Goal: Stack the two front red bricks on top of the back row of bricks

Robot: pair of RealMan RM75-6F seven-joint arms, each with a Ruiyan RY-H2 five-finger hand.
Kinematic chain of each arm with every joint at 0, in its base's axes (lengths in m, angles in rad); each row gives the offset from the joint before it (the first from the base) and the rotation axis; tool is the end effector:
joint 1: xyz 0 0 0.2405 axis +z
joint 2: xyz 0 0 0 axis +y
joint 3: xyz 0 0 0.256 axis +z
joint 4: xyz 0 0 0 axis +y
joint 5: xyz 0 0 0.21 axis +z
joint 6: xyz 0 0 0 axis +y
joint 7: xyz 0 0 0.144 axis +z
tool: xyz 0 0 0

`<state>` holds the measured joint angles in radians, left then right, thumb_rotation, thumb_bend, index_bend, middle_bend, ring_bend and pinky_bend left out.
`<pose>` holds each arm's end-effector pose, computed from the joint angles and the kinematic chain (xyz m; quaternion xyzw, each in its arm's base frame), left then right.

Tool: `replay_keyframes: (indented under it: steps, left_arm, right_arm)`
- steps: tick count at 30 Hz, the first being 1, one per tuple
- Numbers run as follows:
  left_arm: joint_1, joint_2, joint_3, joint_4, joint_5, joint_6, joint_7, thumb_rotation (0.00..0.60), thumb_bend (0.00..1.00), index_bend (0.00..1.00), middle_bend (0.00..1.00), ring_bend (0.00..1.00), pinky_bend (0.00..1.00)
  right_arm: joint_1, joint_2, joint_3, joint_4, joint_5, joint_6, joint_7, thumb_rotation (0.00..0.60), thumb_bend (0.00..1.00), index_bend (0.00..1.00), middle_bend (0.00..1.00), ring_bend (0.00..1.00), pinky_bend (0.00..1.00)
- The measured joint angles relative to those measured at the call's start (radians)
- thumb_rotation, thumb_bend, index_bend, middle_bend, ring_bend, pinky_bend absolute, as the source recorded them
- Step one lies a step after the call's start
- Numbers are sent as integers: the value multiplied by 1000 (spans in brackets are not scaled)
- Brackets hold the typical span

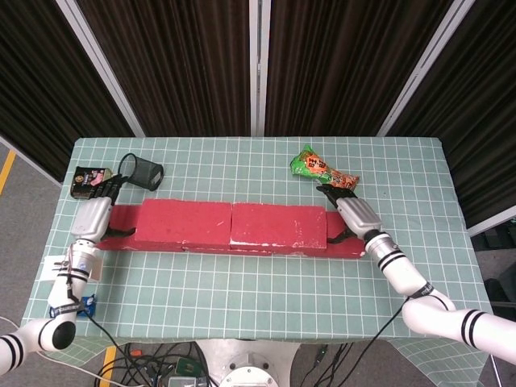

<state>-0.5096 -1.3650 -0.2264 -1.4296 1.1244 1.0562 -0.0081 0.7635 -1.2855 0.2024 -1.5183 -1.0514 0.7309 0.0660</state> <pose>-0.2574 0.3396 0.0787 -0.5885 -0.4791 -0.4110 0.5052 -0.1810 -0.3739 0.0513 0.6850 -0.5140 0.3614 0.3688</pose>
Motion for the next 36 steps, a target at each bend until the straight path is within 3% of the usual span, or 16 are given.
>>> replay_keyframes:
  steps: [27,36]
  left_arm:
    - [-4,7,-4,10,-10,-10,-11,600,17,35,0,0,0]
    - [13,43,-10,-22,-9,45,29,600,17,35,0,0,0]
  right_arm:
    - [-25,35,0,-23,-24,18,31,600,7,0,0,0,0]
    - [-58,77,-2,-39,-52,54,53,600,7,0,0,0,0]
